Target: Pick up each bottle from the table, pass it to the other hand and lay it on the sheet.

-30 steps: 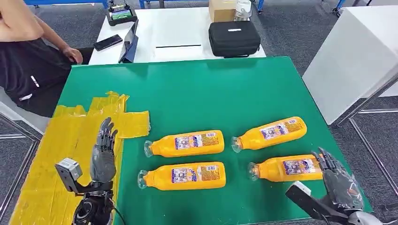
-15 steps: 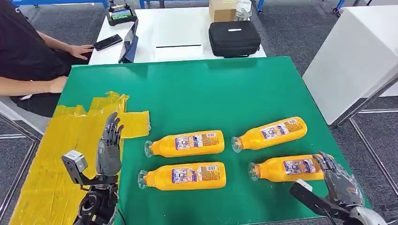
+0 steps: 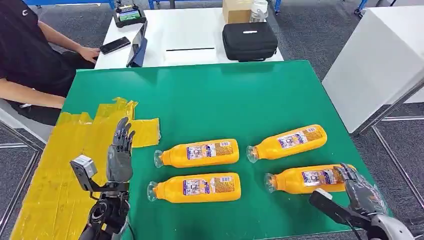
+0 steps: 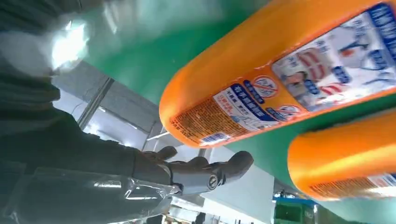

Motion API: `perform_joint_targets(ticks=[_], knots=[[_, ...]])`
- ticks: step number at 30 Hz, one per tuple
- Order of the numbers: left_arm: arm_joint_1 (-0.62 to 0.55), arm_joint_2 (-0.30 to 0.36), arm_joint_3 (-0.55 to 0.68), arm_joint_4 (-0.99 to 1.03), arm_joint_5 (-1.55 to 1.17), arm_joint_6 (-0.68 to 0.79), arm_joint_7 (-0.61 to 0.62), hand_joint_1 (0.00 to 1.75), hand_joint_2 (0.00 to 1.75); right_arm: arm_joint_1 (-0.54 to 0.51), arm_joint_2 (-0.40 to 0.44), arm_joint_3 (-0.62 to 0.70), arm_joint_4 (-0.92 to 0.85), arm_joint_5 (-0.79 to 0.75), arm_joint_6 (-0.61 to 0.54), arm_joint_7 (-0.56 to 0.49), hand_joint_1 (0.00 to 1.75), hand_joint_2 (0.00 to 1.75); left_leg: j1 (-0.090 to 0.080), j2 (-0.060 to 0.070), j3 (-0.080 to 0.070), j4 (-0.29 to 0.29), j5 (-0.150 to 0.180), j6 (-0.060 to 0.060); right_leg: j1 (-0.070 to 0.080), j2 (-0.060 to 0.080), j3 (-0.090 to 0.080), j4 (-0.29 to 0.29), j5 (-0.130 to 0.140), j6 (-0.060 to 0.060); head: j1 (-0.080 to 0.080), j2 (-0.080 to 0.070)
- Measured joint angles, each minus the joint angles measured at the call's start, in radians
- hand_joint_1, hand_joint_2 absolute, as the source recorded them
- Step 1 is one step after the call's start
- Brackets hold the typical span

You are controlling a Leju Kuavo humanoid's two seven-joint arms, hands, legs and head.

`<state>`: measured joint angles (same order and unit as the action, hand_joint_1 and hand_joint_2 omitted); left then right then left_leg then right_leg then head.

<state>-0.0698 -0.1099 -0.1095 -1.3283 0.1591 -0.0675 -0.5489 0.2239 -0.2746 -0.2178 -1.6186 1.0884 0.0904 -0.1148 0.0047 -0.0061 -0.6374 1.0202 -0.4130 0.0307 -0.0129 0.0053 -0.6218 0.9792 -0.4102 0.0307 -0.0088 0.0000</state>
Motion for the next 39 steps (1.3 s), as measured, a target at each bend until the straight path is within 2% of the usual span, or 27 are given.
perform_joint_targets(ticks=[18,27,35,38,39], knots=[[-0.019,0.006,-0.016,0.036,0.021,0.017,-0.011,0.00,0.00,-0.049,-0.080,0.067,0.089,0.000,0.000,0.001,0.00,1.75,0.000,0.000,0.000,0.000,0.000,0.000,0.000,0.000,0.000,0.000,0.000,0.000,0.000,0.000],[-0.026,0.012,-0.035,0.057,0.039,0.032,-0.015,0.00,0.00,-0.158,-0.171,0.192,0.238,0.018,0.051,-0.004,0.00,1.75,0.000,0.000,0.004,0.000,0.000,0.000,0.000,0.000,0.004,0.000,0.000,0.000,0.000,0.000],[-0.025,0.021,-0.051,0.069,0.051,0.040,-0.021,0.00,0.00,-0.222,-0.247,0.284,0.327,-0.029,0.073,-0.022,0.00,1.75,0.000,0.000,0.010,0.000,-0.001,0.001,0.000,0.000,0.009,-0.001,-0.001,0.000,0.000,0.000],[-0.037,0.022,-0.064,0.080,0.064,0.055,-0.023,0.00,0.00,-0.325,-0.293,0.363,0.426,-0.076,0.113,-0.066,0.00,1.75,0.000,0.003,0.014,0.000,-0.002,0.001,0.000,0.003,0.012,-0.002,0.000,0.000,0.000,0.000],[-0.047,0.022,-0.069,0.087,0.071,0.061,-0.023,0.00,0.00,-0.366,-0.295,0.397,0.478,-0.071,0.114,-0.076,0.05,1.75,0.000,0.003,0.017,0.000,-0.002,0.001,0.001,0.003,0.012,-0.002,0.000,0.000,0.000,0.000]])
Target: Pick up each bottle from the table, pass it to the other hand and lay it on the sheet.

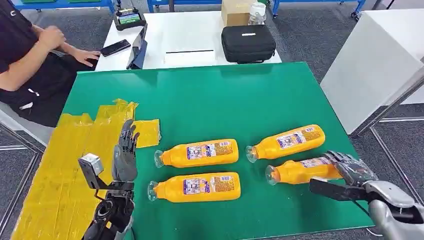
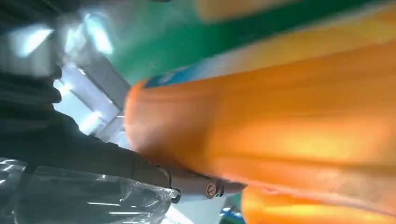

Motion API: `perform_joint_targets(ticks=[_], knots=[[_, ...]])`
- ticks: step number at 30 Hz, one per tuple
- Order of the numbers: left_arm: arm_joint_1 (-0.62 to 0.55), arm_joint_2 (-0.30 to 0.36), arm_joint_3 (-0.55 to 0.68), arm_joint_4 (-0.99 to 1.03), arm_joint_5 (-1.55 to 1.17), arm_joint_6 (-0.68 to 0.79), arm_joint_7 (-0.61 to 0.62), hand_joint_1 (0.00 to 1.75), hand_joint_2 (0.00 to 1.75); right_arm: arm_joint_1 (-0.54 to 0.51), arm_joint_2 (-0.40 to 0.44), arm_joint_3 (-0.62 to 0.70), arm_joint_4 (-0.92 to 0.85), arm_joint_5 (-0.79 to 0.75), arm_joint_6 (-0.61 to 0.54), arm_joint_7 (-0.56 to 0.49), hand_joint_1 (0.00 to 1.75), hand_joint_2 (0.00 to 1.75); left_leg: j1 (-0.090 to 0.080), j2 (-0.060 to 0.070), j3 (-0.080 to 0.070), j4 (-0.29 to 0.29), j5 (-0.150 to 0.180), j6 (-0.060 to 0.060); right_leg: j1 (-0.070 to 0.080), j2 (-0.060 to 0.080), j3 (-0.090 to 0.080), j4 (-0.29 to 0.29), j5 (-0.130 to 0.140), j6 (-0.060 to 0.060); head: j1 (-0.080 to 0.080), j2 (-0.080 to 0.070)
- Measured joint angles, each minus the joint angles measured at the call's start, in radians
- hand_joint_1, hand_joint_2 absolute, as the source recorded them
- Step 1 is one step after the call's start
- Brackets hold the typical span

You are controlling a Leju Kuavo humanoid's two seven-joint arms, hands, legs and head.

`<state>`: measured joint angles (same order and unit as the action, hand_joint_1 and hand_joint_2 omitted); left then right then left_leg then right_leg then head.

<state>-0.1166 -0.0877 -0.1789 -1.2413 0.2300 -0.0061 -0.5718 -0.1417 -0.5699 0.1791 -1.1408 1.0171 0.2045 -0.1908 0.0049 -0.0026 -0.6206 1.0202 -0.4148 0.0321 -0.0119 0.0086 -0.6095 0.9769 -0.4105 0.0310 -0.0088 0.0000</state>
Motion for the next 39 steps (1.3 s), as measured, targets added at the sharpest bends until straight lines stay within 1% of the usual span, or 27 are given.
perform_joint_targets(ticks=[1,2,3,5,6,7,8,10,12,17,20,22,24,25,26,27,28,29,33,39], knots=[[-0.010,-0.001,-0.006,0.005,0.002,0.009,0.000,0.00,0.00,-0.038,0.005,0.040,0.059,0.016,-0.004,0.000,0.65,1.75,0.000,0.000,0.004,0.000,-0.002,0.000,0.001,0.000,-0.003,-0.002,-0.002,-0.001,0.000,0.000],[-0.019,-0.001,-0.009,0.008,0.003,0.014,0.002,0.00,0.00,-0.061,0.016,0.072,0.100,0.029,-0.008,0.005,1.57,1.75,0.002,-0.001,0.008,0.000,-0.006,-0.001,0.003,0.000,0.002,-0.003,-0.006,0.000,0.000,0.000],[-0.023,-0.002,-0.011,0.009,0.005,0.019,0.003,0.00,0.00,-0.084,0.030,0.098,0.138,0.037,-0.025,0.015,1.62,1.75,0.003,-0.002,0.013,0.000,-0.007,0.000,0.004,-0.001,0.006,-0.004,-0.007,0.001,0.003,0.000],[-0.026,0.000,-0.011,0.013,0.011,0.024,0.006,0.00,0.00,-0.131,0.052,0.141,0.200,0.047,-0.031,0.017,1.61,1.75,0.006,0.000,0.024,0.000,-0.014,-0.002,0.007,0.003,0.018,-0.006,-0.008,0.000,0.002,0.000],[-0.026,0.000,-0.011,0.013,0.011,0.024,0.007,0.00,0.00,-0.150,0.061,0.163,0.228,0.048,-0.031,0.015,1.61,1.75,0.008,0.004,0.029,0.000,-0.017,-0.002,0.009,0.005,0.024,-0.008,-0.011,-0.004,0.002,0.000],[-0.026,0.000,-0.011,0.013,0.011,0.024,0.008,0.00,0.00,-0.167,0.062,0.178,0.243,0.047,-0.031,0.010,1.62,1.75,0.010,0.006,0.034,0.000,-0.020,-0.004,0.011,0.008,0.028,-0.009,-0.011,-0.004,0.003,0.000],[-0.026,0.000,-0.011,0.013,0.011,0.025,0.008,0.00,0.00,-0.177,0.063,0.194,0.266,0.043,-0.031,-0.001,1.62,1.75,0.010,0.008,0.039,-0.001,-0.023,-0.003,0.011,0.009,0.033,-0.010,-0.014,-0.005,0.003,0.000],[-0.026,0.001,-0.011,0.016,0.011,0.025,0.008,0.00,0.00,-0.198,0.061,0.214,0.297,0.032,-0.029,-0.021,1.68,1.75,0.010,0.010,0.049,-0.001,-0.026,-0.001,0.011,0.009,0.041,-0.010,-0.016,-0.004,0.003,0.000],[-0.030,0.001,-0.012,0.021,0.014,0.021,0.004,0.00,0.00,-0.214,0.043,0.234,0.323,0.010,-0.023,-0.048,1.71,1.75,0.010,0.010,0.054,0.000,-0.027,-0.001,0.011,0.009,0.048,-0.011,-0.019,-0.002,0.003,0.000],[-0.064,0.001,-0.022,0.036,0.020,0.020,-0.003,0.00,0.00,-0.249,0.017,0.273,0.360,-0.024,-0.009,-0.082,1.75,1.75,0.009,0.007,0.054,0.000,-0.026,0.000,0.011,0.008,0.050,-0.011,-0.018,0.001,0.003,0.000],[-0.076,0.001,-0.026,0.041,0.021,0.020,-0.005,0.00,0.00,-0.250,0.018,0.283,0.363,-0.048,-0.013,-0.068,1.75,1.75,0.010,0.007,0.056,0.000,-0.027,0.000,0.011,0.008,0.052,-0.012,-0.019,0.001,0.003,0.000],[-0.077,0.001,-0.026,0.046,0.022,0.013,-0.007,0.00,0.00,-0.247,0.017,0.287,0.362,-0.097,-0.011,-0.090,1.75,1.75,0.010,0.005,0.057,0.000,-0.029,0.000,0.011,0.008,0.053,-0.013,-0.021,0.001,0.003,0.000],[-0.076,0.002,-0.026,0.053,0.023,0.000,-0.015,0.00,0.00,-0.231,-0.004,0.286,0.344,-0.168,0.006,-0.137,1.75,1.75,0.010,0.003,0.056,0.000,-0.030,0.000,0.011,0.005,0.055,-0.013,-0.023,0.002,0.003,0.000],[-0.075,0.003,-0.026,0.057,0.029,-0.007,-0.018,0.00,0.00,-0.219,-0.014,0.285,0.332,-0.199,0.020,-0.154,1.75,1.75,0.010,0.002,0.057,0.000,-0.030,0.000,0.011,0.005,0.055,-0.014,-0.023,0.002,0.002,0.000],[-0.074,0.005,-0.026,0.061,0.036,-0.017,-0.022,0.00,0.00,-0.199,-0.033,0.278,0.309,-0.268,0.039,-0.194,1.75,1.75,0.010,0.001,0.056,0.000,-0.031,0.000,0.011,0.004,0.056,-0.014,-0.023,0.003,0.003,0.000],[-0.073,0.007,-0.026,0.065,0.042,-0.025,-0.026,0.00,0.00,-0.168,-0.052,0.263,0.278,-0.335,0.062,-0.229,1.75,1.75,0.010,-0.001,0.055,0.000,-0.031,0.001,0.011,0.003,0.057,-0.014,-0.024,0.004,0.003,0.000],[-0.071,0.010,-0.026,0.069,0.046,-0.031,-0.030,0.00,0.00,-0.125,-0.074,0.245,0.234,-0.400,0.088,-0.255,1.75,1.75,0.010,-0.002,0.052,0.000,-0.031,0.001,0.010,0.001,0.064,-0.014,-0.023,0.004,0.003,0.000],[-0.069,0.013,-0.025,0.073,0.052,-0.034,-0.032,0.00,0.00,-0.090,-0.089,0.227,0.195,-0.434,0.101,-0.262,1.75,1.75,0.010,-0.003,0.050,0.000,-0.031,0.002,0.010,0.000,0.063,-0.013,-0.023,0.005,0.002,0.000],[-0.063,0.019,-0.024,0.082,0.053,-0.038,-0.034,0.00,0.00,-0.008,-0.119,0.183,0.095,-0.457,0.121,-0.267,1.75,1.75,0.009,-0.001,0.047,0.000,-0.031,0.001,0.010,0.001,0.058,-0.014,-0.023,0.004,0.003,0.000],[-0.062,0.023,-0.024,0.089,0.053,-0.038,-0.035,0.00,0.00,0.041,-0.133,0.159,0.038,-0.465,0.122,-0.269,1.75,1.75,0.009,-0.001,0.042,0.000,-0.030,0.002,0.010,0.001,0.053,-0.014,-0.023,0.004,0.002,0.000]])
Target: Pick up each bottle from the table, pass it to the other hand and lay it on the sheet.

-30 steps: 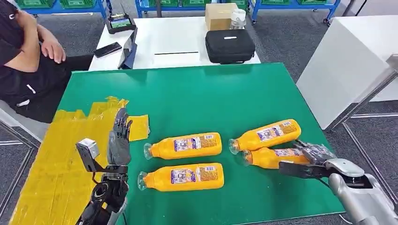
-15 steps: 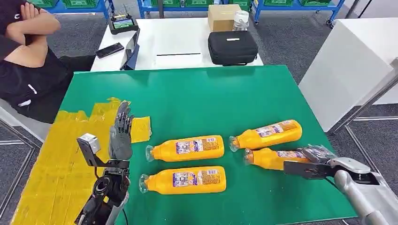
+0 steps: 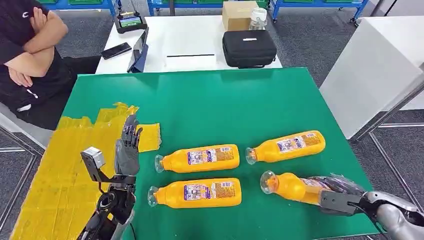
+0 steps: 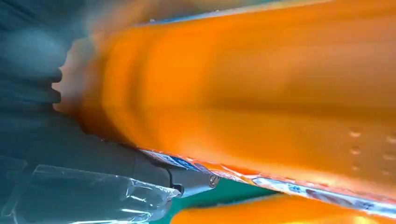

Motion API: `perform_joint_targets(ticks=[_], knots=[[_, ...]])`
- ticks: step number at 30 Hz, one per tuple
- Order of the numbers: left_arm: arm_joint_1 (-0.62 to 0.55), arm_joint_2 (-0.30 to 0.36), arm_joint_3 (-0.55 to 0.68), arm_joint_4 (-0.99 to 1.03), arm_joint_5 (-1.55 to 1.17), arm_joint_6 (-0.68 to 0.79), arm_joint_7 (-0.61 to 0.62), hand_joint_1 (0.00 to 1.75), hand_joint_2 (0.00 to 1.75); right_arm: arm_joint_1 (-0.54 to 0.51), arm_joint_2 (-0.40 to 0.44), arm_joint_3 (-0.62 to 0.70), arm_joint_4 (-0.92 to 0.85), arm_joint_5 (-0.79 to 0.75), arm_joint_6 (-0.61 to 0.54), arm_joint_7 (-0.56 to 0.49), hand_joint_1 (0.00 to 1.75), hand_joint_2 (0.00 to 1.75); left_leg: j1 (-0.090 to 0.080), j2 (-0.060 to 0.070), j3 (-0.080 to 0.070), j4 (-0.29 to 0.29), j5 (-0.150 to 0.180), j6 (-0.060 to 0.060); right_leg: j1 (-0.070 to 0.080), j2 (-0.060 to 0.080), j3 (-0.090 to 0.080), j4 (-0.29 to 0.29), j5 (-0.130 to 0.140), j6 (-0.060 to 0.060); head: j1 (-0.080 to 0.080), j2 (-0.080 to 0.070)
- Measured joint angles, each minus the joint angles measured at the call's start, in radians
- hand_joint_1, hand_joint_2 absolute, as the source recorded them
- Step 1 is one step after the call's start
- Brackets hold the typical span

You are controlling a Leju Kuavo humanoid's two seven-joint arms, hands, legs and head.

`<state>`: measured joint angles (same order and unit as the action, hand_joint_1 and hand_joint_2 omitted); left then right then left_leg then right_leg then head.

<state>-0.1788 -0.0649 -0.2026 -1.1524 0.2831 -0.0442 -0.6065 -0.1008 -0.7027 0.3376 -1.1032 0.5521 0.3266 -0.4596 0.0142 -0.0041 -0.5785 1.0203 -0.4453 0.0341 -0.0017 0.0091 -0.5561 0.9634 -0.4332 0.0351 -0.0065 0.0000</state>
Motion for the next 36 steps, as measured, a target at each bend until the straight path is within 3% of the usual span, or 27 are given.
perform_joint_targets(ticks=[4,5,8,11,16,19,22,31,36], knots=[[0.024,0.006,0.007,-0.008,0.013,-0.006,0.001,0.00,0.00,0.110,-0.003,-0.083,-0.094,-0.113,0.005,-0.061,1.75,1.75,0.000,-0.005,-0.005,0.000,0.001,0.001,-0.001,-0.006,-0.002,0.000,0.000,0.001,0.001,0.000],[0.037,0.008,0.013,-0.016,0.012,-0.009,0.001,0.00,1.75,0.147,0.004,-0.124,-0.136,-0.124,0.019,-0.067,1.75,1.75,-0.001,-0.006,-0.008,0.000,0.001,0.001,-0.001,-0.006,-0.004,0.000,0.000,0.001,-0.001,0.000],[0.077,0.015,0.026,-0.037,0.012,-0.012,0.000,0.00,1.75,0.233,0.062,-0.265,-0.248,-0.139,0.065,-0.116,1.75,1.75,0.000,-0.006,-0.013,0.000,0.001,0.001,-0.001,-0.007,-0.010,0.001,0.000,0.001,0.000,0.000],[0.125,0.018,0.036,-0.077,0.010,-0.007,0.000,0.00,1.75,0.269,0.194,-0.440,-0.363,-0.194,0.106,-0.153,1.75,1.75,0.000,-0.004,-0.015,0.000,0.001,0.001,-0.001,-0.006,-0.014,0.001,-0.001,0.000,-0.001,0.000],[0.128,0.017,0.040,-0.111,0.023,0.012,0.035,0.00,1.75,0.225,0.363,-0.568,-0.459,-0.230,0.011,-0.094,1.75,1.75,0.000,-0.004,-0.021,0.000,0.005,0.000,-0.001,-0.006,-0.018,0.002,0.001,-0.002,-0.001,0.000],[0.108,0.010,0.035,-0.136,0.027,0.026,0.060,0.00,1.75,0.166,0.437,-0.532,-0.485,-0.197,-0.106,-0.027,1.75,1.75,0.000,-0.001,-0.021,0.000,0.006,0.000,-0.001,-0.005,-0.019,0.002,0.003,-0.004,0.000,0.000],[0.103,0.007,0.019,-0.170,0.040,0.035,0.083,0.00,1.75,0.087,0.487,-0.444,-0.466,-0.197,-0.148,0.023,1.75,1.75,0.000,0.000,-0.022,-0.001,0.008,0.000,-0.001,-0.004,-0.020,0.003,0.005,-0.003,0.000,0.000],[0.045,0.003,-0.057,-0.204,0.019,0.076,0.107,0.00,1.75,-0.281,0.644,-0.144,-0.108,-0.155,-0.311,0.133,1.75,1.75,0.000,0.001,-0.025,0.000,0.015,-0.003,-0.001,-0.002,-0.026,0.006,0.009,-0.004,0.000,0.000],[0.016,-0.001,-0.072,-0.204,0.024,0.070,0.111,0.00,1.75,-0.372,0.737,-0.032,0.010,-0.126,-0.338,0.157,1.75,1.75,0.000,-0.001,-0.026,0.000,0.015,-0.003,-0.001,-0.003,-0.029,0.008,0.009,-0.004,0.000,0.000]])
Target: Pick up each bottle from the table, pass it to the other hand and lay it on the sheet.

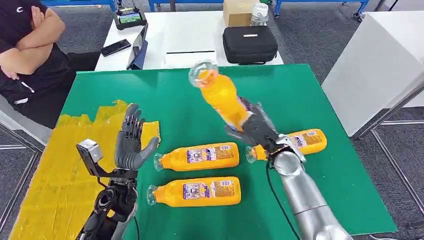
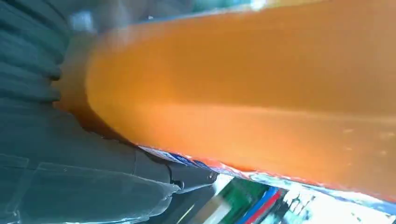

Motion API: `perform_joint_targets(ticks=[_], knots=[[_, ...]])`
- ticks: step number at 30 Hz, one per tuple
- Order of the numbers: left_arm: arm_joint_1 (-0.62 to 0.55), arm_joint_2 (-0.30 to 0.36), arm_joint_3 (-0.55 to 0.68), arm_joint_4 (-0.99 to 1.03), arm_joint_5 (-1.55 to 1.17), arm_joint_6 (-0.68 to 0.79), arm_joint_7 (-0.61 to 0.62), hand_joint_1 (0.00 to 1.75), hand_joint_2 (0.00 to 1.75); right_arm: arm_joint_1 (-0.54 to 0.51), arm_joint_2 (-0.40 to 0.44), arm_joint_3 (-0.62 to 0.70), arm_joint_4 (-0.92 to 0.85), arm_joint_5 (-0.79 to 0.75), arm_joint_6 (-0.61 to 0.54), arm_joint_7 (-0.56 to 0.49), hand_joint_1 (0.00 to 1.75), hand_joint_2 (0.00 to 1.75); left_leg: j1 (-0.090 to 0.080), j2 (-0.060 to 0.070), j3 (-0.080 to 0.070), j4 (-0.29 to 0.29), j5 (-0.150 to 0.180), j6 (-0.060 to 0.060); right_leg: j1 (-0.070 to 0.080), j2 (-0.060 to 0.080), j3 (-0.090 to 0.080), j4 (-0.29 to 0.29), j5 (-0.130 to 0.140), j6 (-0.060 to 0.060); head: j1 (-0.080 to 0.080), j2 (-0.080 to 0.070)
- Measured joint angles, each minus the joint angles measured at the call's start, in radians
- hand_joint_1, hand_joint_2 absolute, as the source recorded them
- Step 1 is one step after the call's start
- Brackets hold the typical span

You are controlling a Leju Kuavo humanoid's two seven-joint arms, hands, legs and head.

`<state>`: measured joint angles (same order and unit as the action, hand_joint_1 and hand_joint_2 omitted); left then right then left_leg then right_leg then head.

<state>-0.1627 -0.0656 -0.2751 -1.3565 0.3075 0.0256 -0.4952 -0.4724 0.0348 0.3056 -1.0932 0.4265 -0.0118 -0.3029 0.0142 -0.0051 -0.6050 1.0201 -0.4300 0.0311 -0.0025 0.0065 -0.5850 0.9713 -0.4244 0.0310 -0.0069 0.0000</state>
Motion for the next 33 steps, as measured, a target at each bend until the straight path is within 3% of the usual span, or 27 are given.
perform_joint_targets(ticks=[12,33], knots=[[-0.021,-0.002,-0.004,0.001,0.082,-0.056,0.010,0.00,1.75,-0.088,0.119,0.182,0.139,0.049,0.000,0.050,1.71,1.75,0.000,-0.001,-0.006,0.000,0.001,-0.001,-0.001,-0.001,-0.006,0.001,0.000,0.000,0.001,0.000],[-0.017,-0.003,-0.016,0.003,0.100,-0.077,0.008,0.00,1.75,-0.157,0.175,0.350,0.359,0.133,-0.030,0.106,1.68,1.75,0.000,0.000,-0.007,0.000,0.001,-0.001,-0.001,-0.001,-0.007,0.002,0.000,0.000,0.001,0.000]])
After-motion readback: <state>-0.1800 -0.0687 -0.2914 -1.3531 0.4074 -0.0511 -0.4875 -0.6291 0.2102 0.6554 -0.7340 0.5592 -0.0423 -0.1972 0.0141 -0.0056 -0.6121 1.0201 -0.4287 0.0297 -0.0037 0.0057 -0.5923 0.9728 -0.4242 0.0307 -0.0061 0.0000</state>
